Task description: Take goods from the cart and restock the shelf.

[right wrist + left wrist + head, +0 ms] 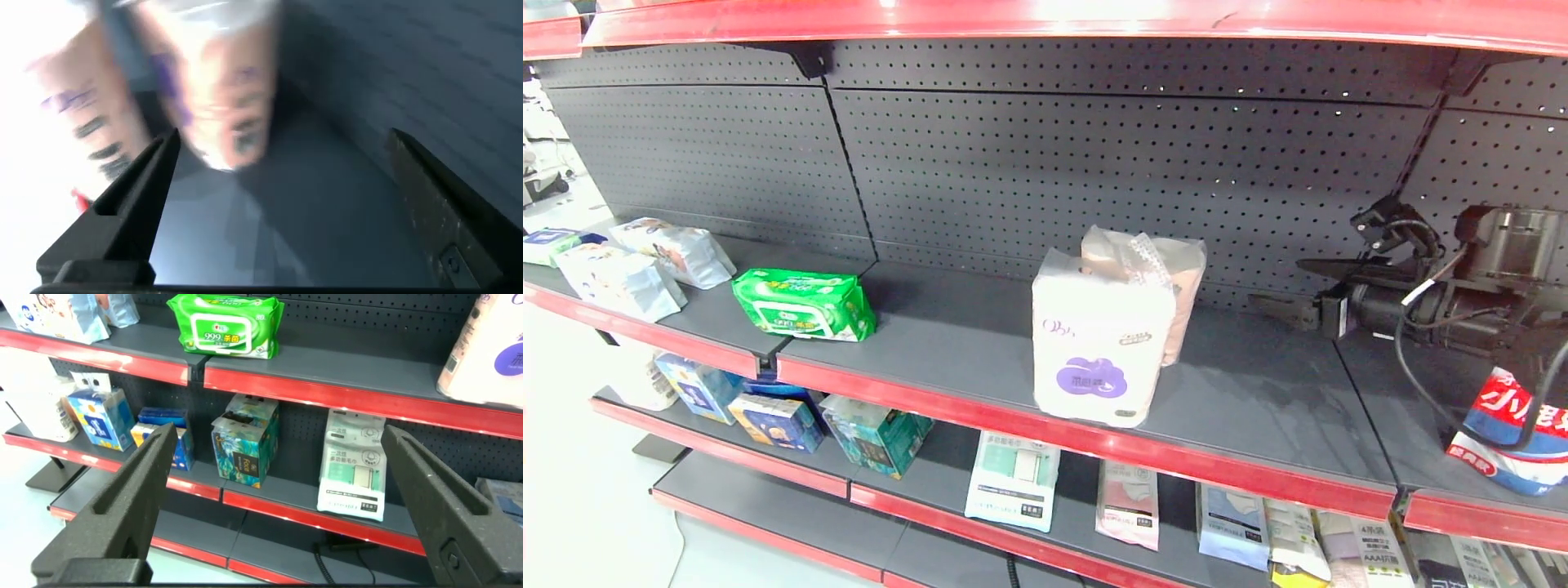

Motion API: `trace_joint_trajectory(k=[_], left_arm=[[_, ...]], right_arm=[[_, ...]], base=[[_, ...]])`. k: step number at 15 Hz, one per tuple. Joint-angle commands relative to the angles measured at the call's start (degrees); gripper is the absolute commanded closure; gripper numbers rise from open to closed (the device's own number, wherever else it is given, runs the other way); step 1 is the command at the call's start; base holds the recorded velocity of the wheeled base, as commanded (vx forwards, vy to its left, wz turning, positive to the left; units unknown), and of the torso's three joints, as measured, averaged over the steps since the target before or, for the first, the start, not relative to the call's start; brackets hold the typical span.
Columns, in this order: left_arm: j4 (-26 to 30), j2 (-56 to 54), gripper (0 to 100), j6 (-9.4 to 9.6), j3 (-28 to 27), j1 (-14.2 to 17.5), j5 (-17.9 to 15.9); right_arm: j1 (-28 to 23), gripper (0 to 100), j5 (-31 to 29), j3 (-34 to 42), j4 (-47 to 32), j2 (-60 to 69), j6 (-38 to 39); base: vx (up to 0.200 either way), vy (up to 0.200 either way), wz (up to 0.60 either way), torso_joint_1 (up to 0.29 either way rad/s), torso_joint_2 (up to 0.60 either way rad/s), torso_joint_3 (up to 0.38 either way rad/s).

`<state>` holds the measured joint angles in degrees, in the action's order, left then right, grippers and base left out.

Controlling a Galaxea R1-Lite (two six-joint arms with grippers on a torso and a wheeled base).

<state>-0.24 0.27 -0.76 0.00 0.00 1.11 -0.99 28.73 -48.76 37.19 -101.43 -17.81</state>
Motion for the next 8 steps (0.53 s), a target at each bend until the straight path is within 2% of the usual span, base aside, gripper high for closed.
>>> trace_joint_trajectory(k=[1,2,3,4,5,6,8], left_arm=[[0.0,0.0,0,-0.04,0.0,0.0,0.0],[0.0,0.0,0,-0.04,0.0,0.0,0.0],[0.0,0.0,0,-0.04,0.0,0.0,0.0],[0.0,0.0,0,-0.04,0.0,-0.1,0.0],[0.0,0.0,0,-0.04,0.0,0.0,0.0],[0.0,0.0,0,-0.04,0.0,0.0,0.0],[0.0,-0.1,0,-0.04,0.0,0.0,0.0]], right_arm=[[0.8,0,-8.6,4.6,0.1,9.3,5.8],[2.6,0,-14.6,6.8,0.1,13.0,10.1],[3.9,0,-17.8,8.0,0.1,15.0,12.5],[6.3,0,-25.0,10.4,0.1,18.8,17.1],[7.0,0,-28.4,11.8,0.0,21.1,18.6],[7.0,0,-30.5,16.1,-0.1,27.3,18.8],[5.7,0,-30.6,24.0,-0.6,37.3,17.1]], base=[[0.000,0.000,0.00,0.000,0.00,0.000],[0.000,0.000,0.00,0.000,0.00,0.000],[0.000,0.000,0.00,0.000,0.00,0.000],[0.000,0.000,0.00,0.000,0.00,0.000],[0.000,0.000,0.00,0.000,0.00,0.000],[0.000,0.000,0.00,0.000,0.00,0.000],[0.000,0.000,0.00,0.000,0.00,0.000]])
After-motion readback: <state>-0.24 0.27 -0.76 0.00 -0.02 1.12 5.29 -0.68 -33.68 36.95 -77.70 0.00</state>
